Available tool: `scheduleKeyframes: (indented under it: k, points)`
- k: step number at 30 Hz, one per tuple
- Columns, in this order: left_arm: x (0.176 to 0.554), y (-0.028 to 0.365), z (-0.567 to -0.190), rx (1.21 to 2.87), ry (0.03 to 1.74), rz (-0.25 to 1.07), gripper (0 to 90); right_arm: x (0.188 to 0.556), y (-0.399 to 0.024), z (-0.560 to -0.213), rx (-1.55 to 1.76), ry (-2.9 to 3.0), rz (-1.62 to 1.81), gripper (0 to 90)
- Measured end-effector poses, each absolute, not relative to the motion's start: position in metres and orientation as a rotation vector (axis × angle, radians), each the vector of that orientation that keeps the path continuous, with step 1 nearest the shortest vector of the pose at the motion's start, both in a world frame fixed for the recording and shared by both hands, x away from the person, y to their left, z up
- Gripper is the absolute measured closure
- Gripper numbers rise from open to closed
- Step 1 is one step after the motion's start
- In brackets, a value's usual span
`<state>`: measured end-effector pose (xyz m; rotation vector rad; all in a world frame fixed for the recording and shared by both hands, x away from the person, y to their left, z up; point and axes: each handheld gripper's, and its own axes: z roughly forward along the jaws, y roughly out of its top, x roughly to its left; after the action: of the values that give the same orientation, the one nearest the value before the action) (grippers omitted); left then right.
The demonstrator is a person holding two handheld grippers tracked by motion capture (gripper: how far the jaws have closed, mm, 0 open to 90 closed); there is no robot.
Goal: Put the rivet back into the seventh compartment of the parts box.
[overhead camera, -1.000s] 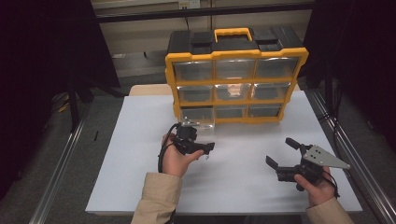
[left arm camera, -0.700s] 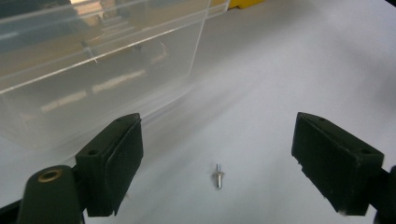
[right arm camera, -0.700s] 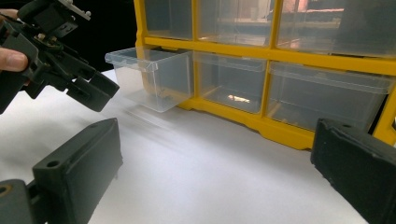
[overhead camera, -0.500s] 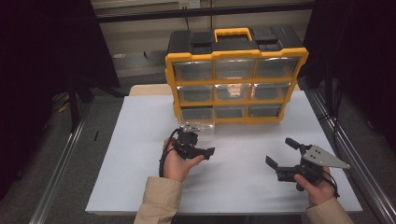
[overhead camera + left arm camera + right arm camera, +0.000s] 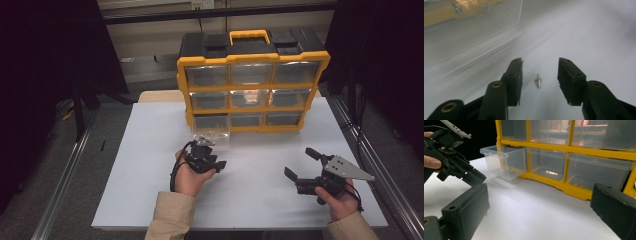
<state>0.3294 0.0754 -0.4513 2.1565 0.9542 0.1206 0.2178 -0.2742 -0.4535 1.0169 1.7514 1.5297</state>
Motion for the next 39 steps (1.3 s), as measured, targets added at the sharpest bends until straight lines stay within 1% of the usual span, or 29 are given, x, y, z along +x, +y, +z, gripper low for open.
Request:
scheduleKeyframes:
  k: [1, 4, 11, 20, 23, 28, 32, 39]
  points:
    - [0.329, 0.076, -0.451, 2.178, 0.950, 0.120, 62.3, 0.218, -0.274, -0.453, 1.017, 1.751, 1.530, 1.6]
    - [0.330, 0.075, -0.454, 2.192, 0.939, 0.107, 69.1, 0.218, -0.274, -0.453, 1.017, 1.751, 1.530, 1.6]
    - [0.329, 0.072, -0.461, 2.211, 0.962, 0.085, 77.5, 0.218, -0.274, -0.454, 1.017, 1.756, 1.526, 1.6]
    - [0.331, 0.069, -0.470, 2.246, 0.975, 0.072, 81.9, 0.218, -0.274, -0.454, 1.015, 1.754, 1.526, 1.6]
    - [0.331, 0.068, -0.471, 2.233, 0.974, 0.074, 83.1, 0.218, -0.274, -0.454, 1.008, 1.759, 1.523, 1.6]
    - [0.330, 0.066, -0.472, 2.240, 0.989, 0.109, 86.1, 0.218, -0.274, -0.454, 1.010, 1.765, 1.524, 1.6]
    - [0.331, 0.067, -0.471, 2.245, 0.991, 0.071, 86.7, 0.218, -0.273, -0.454, 1.015, 1.757, 1.529, 1.6]
    - [0.332, 0.067, -0.469, 2.230, 1.014, 0.056, 86.8, 0.218, -0.274, -0.454, 1.009, 1.759, 1.525, 1.6]
